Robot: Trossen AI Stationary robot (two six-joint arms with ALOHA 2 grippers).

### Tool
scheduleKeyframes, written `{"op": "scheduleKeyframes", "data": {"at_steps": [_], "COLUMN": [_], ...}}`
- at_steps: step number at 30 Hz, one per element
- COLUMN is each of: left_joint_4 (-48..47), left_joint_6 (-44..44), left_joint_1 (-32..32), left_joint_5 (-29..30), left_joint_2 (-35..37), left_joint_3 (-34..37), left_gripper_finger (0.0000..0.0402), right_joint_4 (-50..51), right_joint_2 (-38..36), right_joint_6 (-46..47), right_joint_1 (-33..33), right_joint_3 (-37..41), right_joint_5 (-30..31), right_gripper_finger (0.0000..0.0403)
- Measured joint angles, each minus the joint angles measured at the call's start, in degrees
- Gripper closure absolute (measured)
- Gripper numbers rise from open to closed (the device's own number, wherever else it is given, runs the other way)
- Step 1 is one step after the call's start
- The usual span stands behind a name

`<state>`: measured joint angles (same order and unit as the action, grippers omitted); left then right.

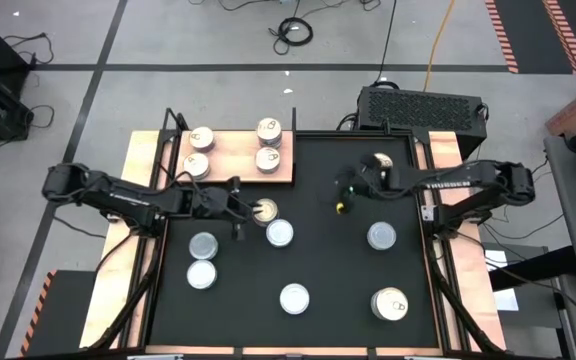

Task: Stack canned seafood by type on shelf
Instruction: Stack the blue-pink tuna can on top of the other blue-pink tuna cans on the shelf

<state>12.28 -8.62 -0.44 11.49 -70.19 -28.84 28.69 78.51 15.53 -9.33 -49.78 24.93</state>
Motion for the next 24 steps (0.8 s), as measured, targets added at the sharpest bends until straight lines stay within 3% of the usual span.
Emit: {"op": "scheduleKeyframes", "data": {"at_steps": [4,7,11,16,24], "left_joint_4": [-2.91,-8.25,-14.6,-16.46,-15.28], "left_joint_6": [-0.9,1.46,6.68,12.23,14.25], "left_joint_1": [1.6,3.2,4.86,6.73,9.15], "left_joint_5": [0.63,1.68,6.13,6.57,2.12], "left_joint_2": [-0.96,-1.08,-1.25,-3.38,-12.04], "left_joint_3": [0.0,0.0,0.0,0.0,0.0], "left_gripper_finger": [0.033,0.033,0.033,0.033,0.033], "right_joint_4": [-7.16,-15.59,-27.68,-39.15,-32.76], "right_joint_2": [1.29,3.6,10.16,20.44,33.38], "right_joint_6": [-1.52,-1.64,-0.78,0.62,-3.4], "right_joint_1": [-0.47,2.43,6.28,7.75,7.41], "right_joint_3": [0.0,0.0,0.0,-1.93,-15.36], "right_joint_5": [-10.39,-12.91,-13.09,-12.69,-7.43], "right_gripper_finger": [0.0361,0.0352,0.0361,0.0382,0.0401]}}
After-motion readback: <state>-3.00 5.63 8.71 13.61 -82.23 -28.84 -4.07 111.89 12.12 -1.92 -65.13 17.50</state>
